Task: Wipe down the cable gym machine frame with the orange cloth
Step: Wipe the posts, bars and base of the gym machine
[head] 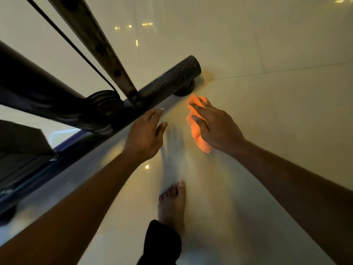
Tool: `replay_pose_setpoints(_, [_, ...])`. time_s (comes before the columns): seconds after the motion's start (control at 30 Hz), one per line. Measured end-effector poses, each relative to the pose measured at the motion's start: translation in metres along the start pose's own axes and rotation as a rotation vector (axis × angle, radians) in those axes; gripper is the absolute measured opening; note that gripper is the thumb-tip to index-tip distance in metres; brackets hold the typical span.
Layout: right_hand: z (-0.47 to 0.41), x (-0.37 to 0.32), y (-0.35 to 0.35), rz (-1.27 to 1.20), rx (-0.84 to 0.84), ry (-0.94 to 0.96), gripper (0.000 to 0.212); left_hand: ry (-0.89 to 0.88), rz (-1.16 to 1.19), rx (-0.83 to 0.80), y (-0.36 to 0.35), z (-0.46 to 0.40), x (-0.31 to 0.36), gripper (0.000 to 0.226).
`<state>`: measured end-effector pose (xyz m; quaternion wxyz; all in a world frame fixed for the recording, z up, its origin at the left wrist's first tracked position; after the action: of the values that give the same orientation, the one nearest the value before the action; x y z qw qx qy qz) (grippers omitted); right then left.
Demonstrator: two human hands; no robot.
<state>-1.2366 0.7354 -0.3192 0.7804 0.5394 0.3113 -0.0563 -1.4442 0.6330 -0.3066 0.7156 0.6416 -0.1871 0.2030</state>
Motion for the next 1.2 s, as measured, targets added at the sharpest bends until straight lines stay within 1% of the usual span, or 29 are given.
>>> replay_pose_setpoints(0.1, [0.064, -0.045, 0.063, -0.025, -0.021, -0.004, 0.053, 0.023, 0.012, -0.044, 0.066, 0.056, 0.061, 0.056])
replay_pose_setpoints(0.23, [0.143, -0.128, 0.171, -0.031, -0.093, 0.011, 0.051, 0.039, -0.004, -0.055, 0.188, 0.116, 0.154, 0.056])
replay_pose_setpoints(0.4, [0.227, -0.25, 0.328, -0.035, -0.044, 0.119, 0.05, 0.011, -0.067, 0.018, 0.367, 0.192, 0.268, 0.055])
replay_pose_setpoints(0.53, [0.283, -0.359, 0.436, -0.042, -0.023, 0.226, 0.051, 0.003, -0.171, 0.115, 0.51, 0.252, 0.336, 0.055])
replay_pose_setpoints(0.63, [0.314, -0.448, 0.51, -0.026, 0.023, 0.33, 0.051, -0.01, -0.231, 0.194, 0.611, 0.293, 0.377, 0.056])
replay_pose_setpoints(0.77, [0.346, -0.57, 0.598, 0.0, 0.099, 0.489, 0.053, -0.016, -0.331, 0.3, 0.742, 0.346, 0.42, 0.057])
replay_pose_setpoints(1.0, [0.392, -0.785, 0.726, -0.015, 0.308, 0.82, 0.054, -0.031, -0.462, 0.577, 0.961, 0.432, 0.462, 0.057])
replay_pose_setpoints(1.13, [0.426, -0.904, 0.785, -0.062, 0.441, 0.967, 0.047, -0.084, -0.53, 0.733, 1.078, 0.49, 0.471, 0.058])
replay_pose_setpoints(1.2, [0.444, -0.958, 0.808, -0.103, 0.489, 1.005, 0.04, -0.091, -0.549, 0.78, 1.13, 0.521, 0.475, 0.059])
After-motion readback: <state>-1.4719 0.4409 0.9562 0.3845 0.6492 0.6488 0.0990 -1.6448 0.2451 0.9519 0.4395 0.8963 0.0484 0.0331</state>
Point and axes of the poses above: each hand's wrist, its own z-axis away from the middle knuckle, its own y-axis out of the back of the hand, x = y × z, the point moved 2 cm from there along -z, towards the middle knuckle, and after that the axes turned 15 degrees about -y, right-handed, at the moved point
